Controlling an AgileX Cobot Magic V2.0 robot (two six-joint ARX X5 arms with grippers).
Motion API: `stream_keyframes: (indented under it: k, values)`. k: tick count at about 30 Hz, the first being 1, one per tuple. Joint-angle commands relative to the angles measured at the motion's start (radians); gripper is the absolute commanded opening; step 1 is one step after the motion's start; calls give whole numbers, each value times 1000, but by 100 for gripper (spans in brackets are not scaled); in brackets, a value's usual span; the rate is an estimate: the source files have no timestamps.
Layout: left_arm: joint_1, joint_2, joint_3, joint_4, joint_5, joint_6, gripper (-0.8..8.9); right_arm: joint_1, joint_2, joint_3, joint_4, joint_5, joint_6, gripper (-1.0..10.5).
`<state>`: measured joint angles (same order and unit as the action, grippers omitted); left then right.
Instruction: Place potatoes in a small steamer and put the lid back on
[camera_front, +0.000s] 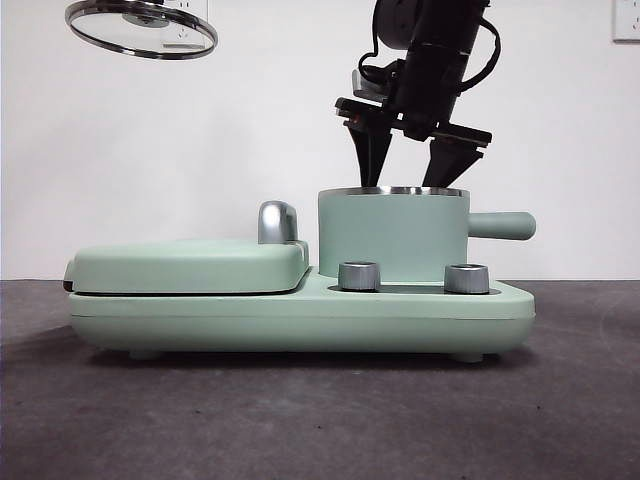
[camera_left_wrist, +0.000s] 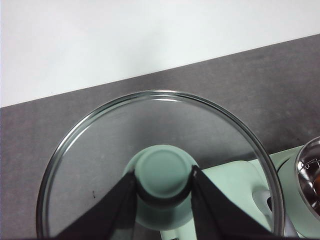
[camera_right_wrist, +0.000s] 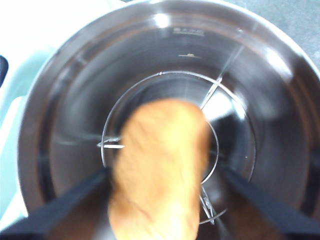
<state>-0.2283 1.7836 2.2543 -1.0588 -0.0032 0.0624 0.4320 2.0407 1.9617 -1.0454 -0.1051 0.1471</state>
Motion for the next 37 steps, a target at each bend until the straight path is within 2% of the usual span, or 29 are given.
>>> stream_keyframes:
  k: [1, 9, 17, 21, 28, 37]
  values:
    - [-1, 3, 41, 26, -1, -4, 14, 1, 17, 59, -17, 1, 21, 440]
    - [-3, 3, 41, 18, 0, -30, 14, 0, -84, 202, -170, 20, 16, 443]
    - [-6, 3, 41, 6, 0, -49, 14, 5, -285, 188, -257, 64, 16, 440]
    - [-10, 3, 41, 3, 0, -52, 14, 5, -394, 140, -290, 113, 16, 440]
    - [-37, 3, 41, -7, 0, -53, 14, 5, -691, -142, -250, 166, 16, 431]
    - [-141, 3, 39, -40, 0, -59, 14, 16, -1139, -610, -92, 165, 30, 431]
